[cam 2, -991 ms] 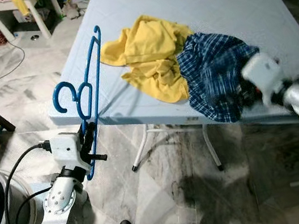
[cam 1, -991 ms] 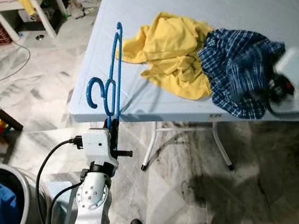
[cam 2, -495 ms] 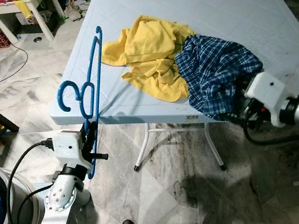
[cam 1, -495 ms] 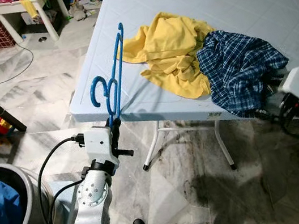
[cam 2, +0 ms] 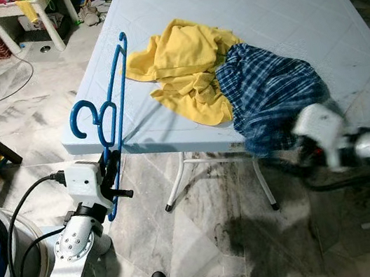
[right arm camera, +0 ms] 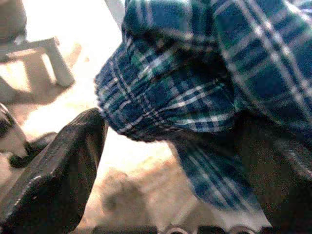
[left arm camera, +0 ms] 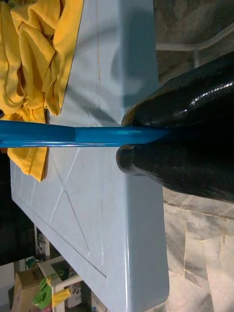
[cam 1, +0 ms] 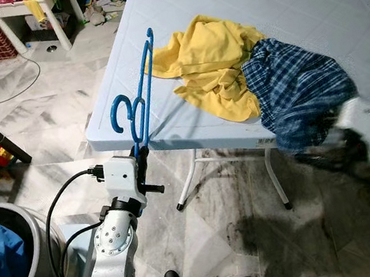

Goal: Hang hanger

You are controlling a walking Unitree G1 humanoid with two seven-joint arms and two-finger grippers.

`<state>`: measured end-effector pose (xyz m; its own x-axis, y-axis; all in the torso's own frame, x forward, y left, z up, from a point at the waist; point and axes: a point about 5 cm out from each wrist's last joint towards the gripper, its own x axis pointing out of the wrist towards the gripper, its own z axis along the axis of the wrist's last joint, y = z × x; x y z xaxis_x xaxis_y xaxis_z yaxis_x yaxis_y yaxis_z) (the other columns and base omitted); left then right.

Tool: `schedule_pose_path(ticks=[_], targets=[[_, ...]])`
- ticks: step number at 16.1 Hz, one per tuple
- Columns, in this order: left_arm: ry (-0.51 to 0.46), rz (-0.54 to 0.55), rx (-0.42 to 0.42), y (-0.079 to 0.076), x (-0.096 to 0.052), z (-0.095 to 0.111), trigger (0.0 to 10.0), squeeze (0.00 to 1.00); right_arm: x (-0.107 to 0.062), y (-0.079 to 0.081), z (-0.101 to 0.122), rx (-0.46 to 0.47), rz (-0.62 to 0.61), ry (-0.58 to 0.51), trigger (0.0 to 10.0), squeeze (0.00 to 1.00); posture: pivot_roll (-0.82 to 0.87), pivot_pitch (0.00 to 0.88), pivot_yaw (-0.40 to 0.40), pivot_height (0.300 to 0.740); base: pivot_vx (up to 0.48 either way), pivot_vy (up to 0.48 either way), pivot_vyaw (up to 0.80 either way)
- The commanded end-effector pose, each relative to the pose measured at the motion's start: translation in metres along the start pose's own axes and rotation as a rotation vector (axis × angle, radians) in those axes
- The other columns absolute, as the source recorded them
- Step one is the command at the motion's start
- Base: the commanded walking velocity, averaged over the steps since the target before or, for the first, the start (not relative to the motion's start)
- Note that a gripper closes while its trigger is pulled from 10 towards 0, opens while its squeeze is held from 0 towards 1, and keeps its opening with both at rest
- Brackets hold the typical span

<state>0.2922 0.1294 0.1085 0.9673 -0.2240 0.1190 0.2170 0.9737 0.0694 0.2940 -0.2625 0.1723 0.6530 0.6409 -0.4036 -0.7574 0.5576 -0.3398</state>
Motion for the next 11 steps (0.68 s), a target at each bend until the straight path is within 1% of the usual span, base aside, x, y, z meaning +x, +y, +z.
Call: schedule_pose_path(ticks=[1,2,3,4,5,8,10,11], targets=[[0.120,-0.003,-0.005,0.000,-0.007,-0.022,10.0,0.00,0.011,0.001,0.006,0.030,0.043,-0.033,10.0,0.00,0.05,0.191,0.027,0.740,0.000,0.000,0.00],[0.120,-0.002,-0.007,-0.001,-0.007,-0.022,10.0,0.00,0.025,0.003,0.012,0.077,0.070,-0.090,10.0,0.00,0.05,0.193,0.026,0.740,0.000,0.000,0.00],[0.120,-0.002,-0.007,-0.001,-0.007,-0.022,10.0,0.00,0.033,0.003,0.015,0.105,0.077,-0.123,10.0,0.00,0.05,0.193,0.025,0.740,0.000,0.000,0.00],[0.120,-0.001,-0.008,-0.001,-0.008,-0.023,10.0,0.00,0.054,0.002,0.026,0.181,0.094,-0.210,10.0,0.00,0.06,0.193,0.023,0.740,0.000,0.000,0.00],[0.121,0.001,-0.009,-0.001,-0.008,-0.023,10.0,0.00,0.067,-0.001,0.033,0.230,0.073,-0.249,10.0,0.00,0.06,0.195,0.022,0.740,0.000,0.000,0.00],[0.121,0.005,-0.011,-0.001,-0.009,-0.023,10.0,0.00,0.086,-0.009,0.040,0.304,0.003,-0.262,10.0,0.00,0.07,0.197,0.016,0.740,0.000,0.000,0.00],[0.122,0.015,-0.013,0.000,-0.011,-0.023,10.0,0.00,0.104,-0.016,0.041,0.343,-0.099,-0.198,10.0,0.00,0.08,0.200,0.010,0.740,0.000,0.000,0.00],[0.122,0.017,-0.013,0.000,-0.011,-0.023,10.0,0.00,0.106,-0.018,0.041,0.329,-0.135,-0.179,10.0,0.00,0.08,0.202,0.008,0.740,0.000,0.000,0.00]])
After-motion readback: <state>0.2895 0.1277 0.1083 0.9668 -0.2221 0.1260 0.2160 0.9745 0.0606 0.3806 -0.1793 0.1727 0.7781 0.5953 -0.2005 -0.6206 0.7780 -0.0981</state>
